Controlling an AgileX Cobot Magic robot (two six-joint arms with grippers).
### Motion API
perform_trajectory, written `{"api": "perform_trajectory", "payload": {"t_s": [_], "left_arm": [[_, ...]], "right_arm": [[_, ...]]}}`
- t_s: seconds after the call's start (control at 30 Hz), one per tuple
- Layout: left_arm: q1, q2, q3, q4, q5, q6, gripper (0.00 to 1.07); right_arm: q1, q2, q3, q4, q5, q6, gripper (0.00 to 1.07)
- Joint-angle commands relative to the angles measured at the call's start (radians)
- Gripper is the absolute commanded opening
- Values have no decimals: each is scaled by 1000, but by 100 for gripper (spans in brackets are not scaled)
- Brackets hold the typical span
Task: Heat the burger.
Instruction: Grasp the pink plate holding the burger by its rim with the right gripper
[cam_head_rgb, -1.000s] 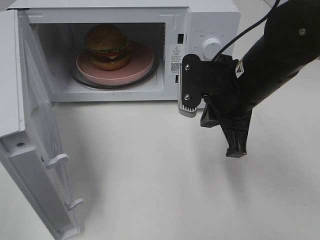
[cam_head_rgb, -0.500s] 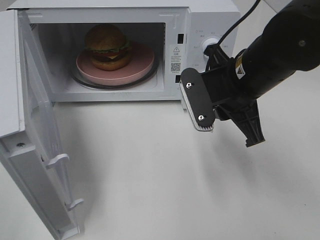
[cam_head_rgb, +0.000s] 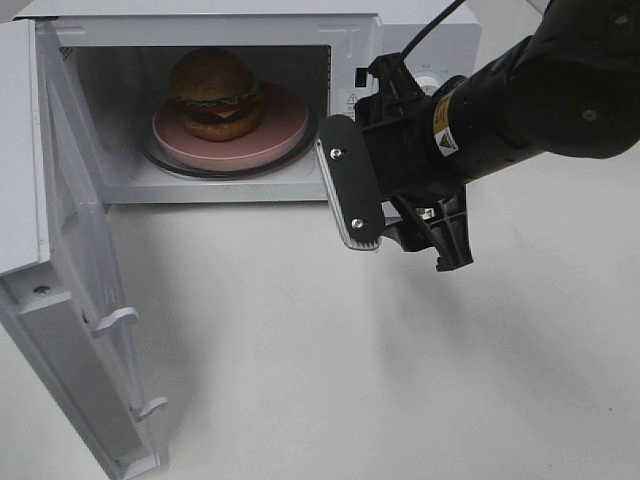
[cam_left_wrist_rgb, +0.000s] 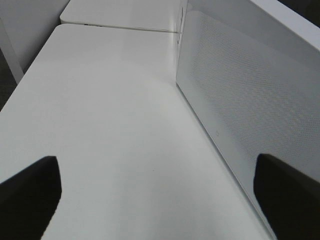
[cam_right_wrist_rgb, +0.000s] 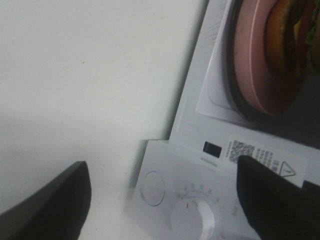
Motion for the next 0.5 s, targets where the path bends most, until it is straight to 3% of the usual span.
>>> {"api": "perform_trajectory", "payload": {"t_s": [0.03, 0.5], "left_arm": [[4, -21, 3, -1, -6, 2, 102], [4, -21, 3, -1, -6, 2, 102]], "right_arm": [[13, -2, -22, -67, -51, 88, 80], [54, 158, -174, -114, -69, 143, 79]]}}
